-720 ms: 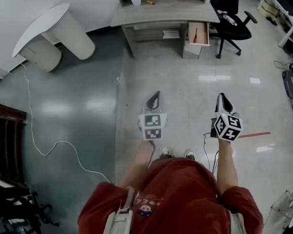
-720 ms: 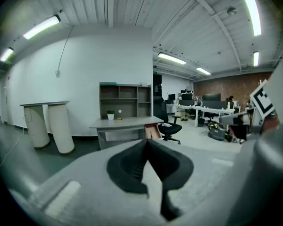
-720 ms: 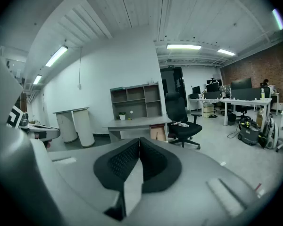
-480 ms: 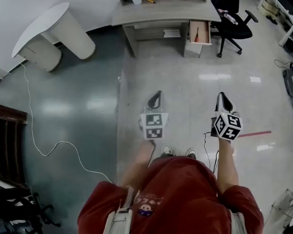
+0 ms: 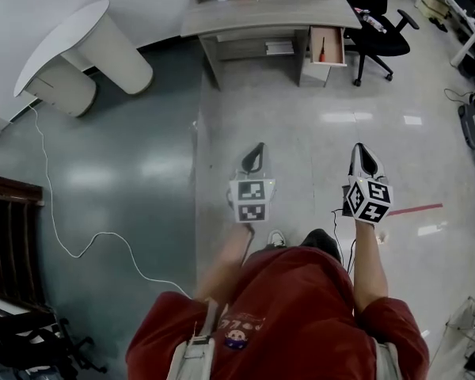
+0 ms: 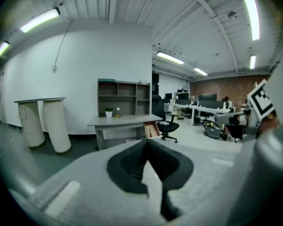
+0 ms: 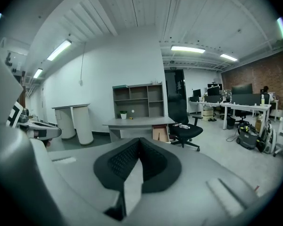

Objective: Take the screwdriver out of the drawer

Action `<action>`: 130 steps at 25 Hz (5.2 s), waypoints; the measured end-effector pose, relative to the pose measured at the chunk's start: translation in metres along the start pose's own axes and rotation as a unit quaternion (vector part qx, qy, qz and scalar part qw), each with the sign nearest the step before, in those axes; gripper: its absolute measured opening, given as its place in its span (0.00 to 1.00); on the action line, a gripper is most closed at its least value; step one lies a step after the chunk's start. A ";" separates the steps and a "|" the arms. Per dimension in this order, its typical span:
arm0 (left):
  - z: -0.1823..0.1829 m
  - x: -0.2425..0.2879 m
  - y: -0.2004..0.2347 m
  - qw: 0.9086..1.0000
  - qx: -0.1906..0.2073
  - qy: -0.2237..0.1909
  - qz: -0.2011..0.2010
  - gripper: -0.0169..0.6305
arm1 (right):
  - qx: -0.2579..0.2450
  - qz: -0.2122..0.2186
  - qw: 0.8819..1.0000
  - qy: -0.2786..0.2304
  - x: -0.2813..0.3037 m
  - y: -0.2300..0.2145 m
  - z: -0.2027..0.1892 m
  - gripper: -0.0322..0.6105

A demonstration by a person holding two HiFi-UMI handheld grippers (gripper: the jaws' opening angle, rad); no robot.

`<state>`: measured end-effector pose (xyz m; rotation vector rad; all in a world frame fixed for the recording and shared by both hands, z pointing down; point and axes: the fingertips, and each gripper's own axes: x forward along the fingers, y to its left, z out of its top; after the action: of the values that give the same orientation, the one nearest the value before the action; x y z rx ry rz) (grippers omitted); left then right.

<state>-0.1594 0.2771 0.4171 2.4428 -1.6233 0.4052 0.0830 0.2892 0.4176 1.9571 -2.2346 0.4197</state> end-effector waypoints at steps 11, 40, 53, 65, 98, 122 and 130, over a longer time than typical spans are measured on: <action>-0.012 0.019 0.006 1.000 -0.002 0.004 -0.011 0.03 | 0.013 -0.010 1.000 0.019 0.021 -0.001 -0.022 0.05; 0.068 0.275 -0.027 0.999 0.004 0.044 0.014 0.03 | 0.041 0.035 0.996 0.071 0.241 -0.154 0.032 0.05; 0.102 0.371 -0.055 0.998 0.022 0.052 0.021 0.03 | 0.057 0.041 0.995 0.066 0.319 -0.230 0.060 0.05; 0.110 0.449 -0.026 0.999 0.009 0.053 0.007 0.03 | 0.050 0.035 0.996 0.068 0.399 -0.236 0.075 0.05; 0.171 0.679 0.160 0.996 -0.001 0.037 -0.081 0.03 | 0.024 -0.036 0.997 0.059 0.651 -0.167 0.152 0.40; 0.128 0.799 0.142 0.993 -0.018 0.072 -0.094 0.03 | 0.060 -0.016 0.985 0.160 0.767 -0.228 0.076 0.40; 0.077 0.863 0.136 0.988 -0.024 0.127 -0.089 0.03 | 0.080 0.004 0.972 0.220 0.826 -0.255 0.018 0.39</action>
<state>0.0415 -0.5514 0.6221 2.3622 -1.2857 0.6132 0.2179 -0.5275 0.6666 1.7086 -1.9732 0.9559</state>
